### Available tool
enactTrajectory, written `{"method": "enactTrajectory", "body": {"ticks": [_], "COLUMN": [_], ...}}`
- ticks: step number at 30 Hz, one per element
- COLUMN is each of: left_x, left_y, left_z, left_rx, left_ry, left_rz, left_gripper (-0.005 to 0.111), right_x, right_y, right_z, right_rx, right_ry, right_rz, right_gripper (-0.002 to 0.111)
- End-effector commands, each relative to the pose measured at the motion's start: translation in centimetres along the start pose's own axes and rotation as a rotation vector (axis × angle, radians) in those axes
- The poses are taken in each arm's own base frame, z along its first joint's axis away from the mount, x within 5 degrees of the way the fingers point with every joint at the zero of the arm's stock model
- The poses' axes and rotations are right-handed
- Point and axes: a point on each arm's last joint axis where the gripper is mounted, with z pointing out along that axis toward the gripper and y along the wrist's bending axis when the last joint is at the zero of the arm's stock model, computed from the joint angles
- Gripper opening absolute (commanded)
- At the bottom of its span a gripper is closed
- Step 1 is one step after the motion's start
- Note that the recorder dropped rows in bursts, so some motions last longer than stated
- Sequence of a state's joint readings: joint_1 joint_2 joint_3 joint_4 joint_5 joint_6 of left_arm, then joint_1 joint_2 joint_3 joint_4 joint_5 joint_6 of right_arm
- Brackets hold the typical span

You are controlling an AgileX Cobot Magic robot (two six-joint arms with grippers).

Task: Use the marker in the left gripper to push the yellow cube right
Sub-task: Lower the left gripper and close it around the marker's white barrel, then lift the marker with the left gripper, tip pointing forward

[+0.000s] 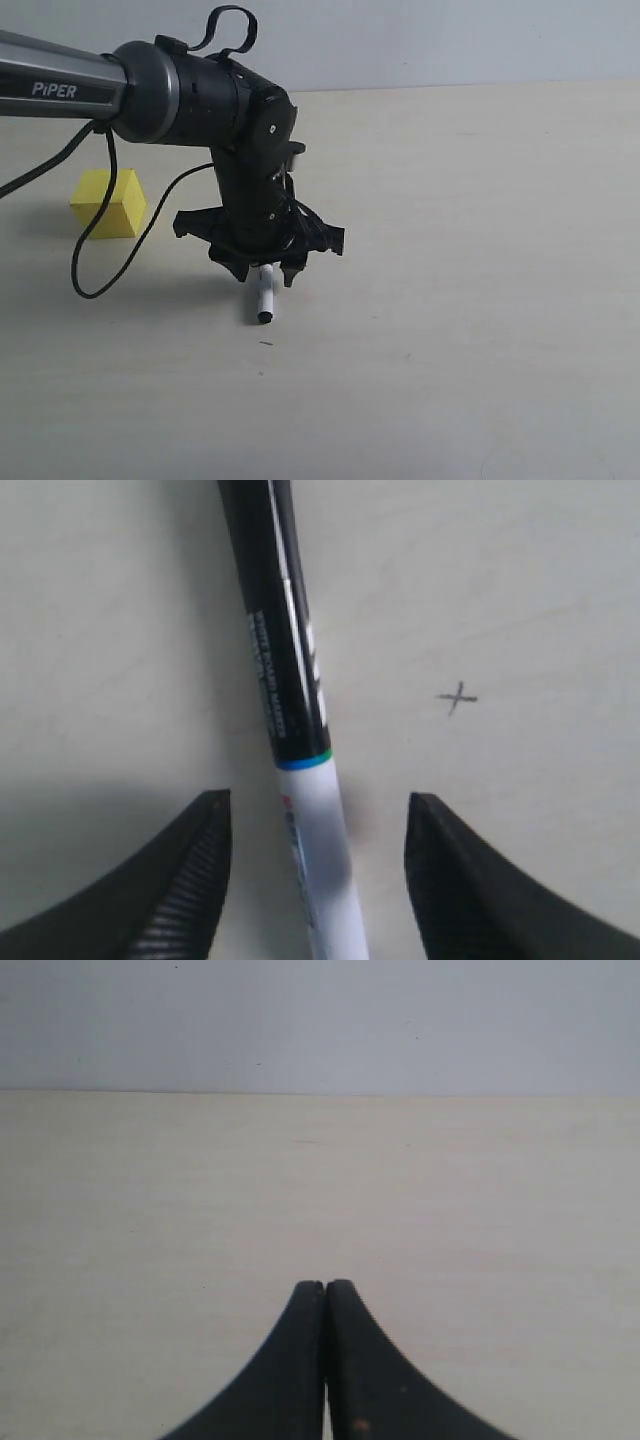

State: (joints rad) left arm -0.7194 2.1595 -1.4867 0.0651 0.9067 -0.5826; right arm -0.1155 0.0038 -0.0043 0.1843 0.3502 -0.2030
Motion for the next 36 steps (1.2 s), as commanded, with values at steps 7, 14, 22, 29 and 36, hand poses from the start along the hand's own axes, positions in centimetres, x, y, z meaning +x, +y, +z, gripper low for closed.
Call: {"method": "enactTrajectory", "body": {"ticks": [7, 14, 22, 29, 36], "left_x": [-0.5, -0.3, -0.3, 0.2, 0.2], "left_y": [-0.3, -0.3, -0.3, 0.0, 0.0], "left_z": [-0.2, 1.0, 1.4, 1.3, 1.3], "left_rx": [0.023, 0.007, 0.005, -0.025, -0.026], "left_ry": [-0.048, -0.023, -0.015, 0.035, 0.037], "left_rz": [0.007, 0.009, 0.008, 0.005, 0.013], "left_gripper": [0.052, 0.052, 0.052, 0.022, 0.000], "right_x": [0.0, 0.1, 0.1, 0.1, 0.1], "right_y": [-0.1, 0.0, 0.0, 0.0, 0.0], "right_z": [0.0, 0.0, 0.0, 0.0, 0.0], "right_rx": [0.009, 0.008, 0.008, 0.008, 0.008], "right_ry": [-0.008, -0.003, -0.003, -0.003, -0.003], "right_rz": [0.000, 0.000, 0.000, 0.000, 0.000], "right_gripper": [0.000, 0.000, 0.000, 0.000, 0.000]}}
